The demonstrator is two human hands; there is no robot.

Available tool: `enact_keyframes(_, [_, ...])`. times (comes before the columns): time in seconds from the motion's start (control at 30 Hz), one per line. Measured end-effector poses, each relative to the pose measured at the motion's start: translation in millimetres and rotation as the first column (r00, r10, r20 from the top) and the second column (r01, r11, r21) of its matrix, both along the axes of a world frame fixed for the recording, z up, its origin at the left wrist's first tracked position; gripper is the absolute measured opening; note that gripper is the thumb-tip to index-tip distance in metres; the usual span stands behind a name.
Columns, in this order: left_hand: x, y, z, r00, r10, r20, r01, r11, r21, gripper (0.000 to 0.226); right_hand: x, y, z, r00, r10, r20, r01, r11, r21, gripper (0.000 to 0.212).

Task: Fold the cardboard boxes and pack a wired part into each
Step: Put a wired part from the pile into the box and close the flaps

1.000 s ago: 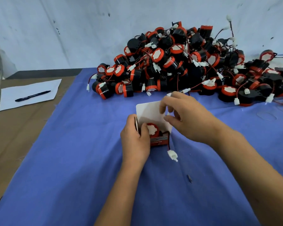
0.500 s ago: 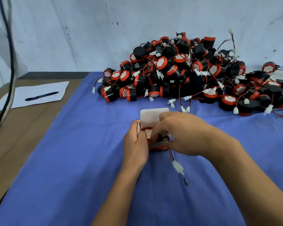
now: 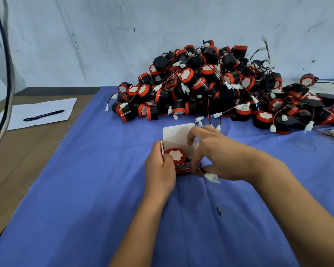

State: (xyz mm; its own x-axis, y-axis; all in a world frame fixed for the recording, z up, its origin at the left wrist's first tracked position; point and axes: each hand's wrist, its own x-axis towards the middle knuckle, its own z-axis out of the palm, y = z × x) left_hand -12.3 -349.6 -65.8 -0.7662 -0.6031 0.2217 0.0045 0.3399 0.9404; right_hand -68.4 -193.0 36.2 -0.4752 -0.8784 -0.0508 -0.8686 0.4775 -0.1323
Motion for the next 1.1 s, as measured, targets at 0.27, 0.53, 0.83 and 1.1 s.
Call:
enact_keyframes(0.27, [1.4, 0.7, 0.7, 0.999, 0.050, -0.018, -0.052, 0.994, -0.096, 0.026, -9.3, 4.5, 15.5, 0.994, -0.104, -0.029, 0.096, 0.976, -0.196, 0.010])
enact_keyframes(0.53, [8.6, 14.0, 5.9, 0.996, -0.094, -0.009, 0.093, 0.994, -0.064, 0.020, 13.0, -24.4, 7.2, 0.926, -0.346, -0.151, 0.301, 0.919, -0.256, 0.034])
enact_keyframes(0.83, [12.4, 11.6, 15.1, 0.989, -0.141, -0.055, 0.149, 0.966, 0.211, 0.032, 20.5, -36.1, -3.6, 0.837, -0.526, -0.147, 0.456, 0.822, -0.342, 0.028])
enact_keyframes(1.1, [11.9, 11.5, 14.3, 0.972, -0.231, -0.044, 0.234, 0.965, 0.115, 0.033, 24.1, -33.1, 3.1, 0.808, -0.545, -0.226, 0.509, 0.837, -0.199, 0.038])
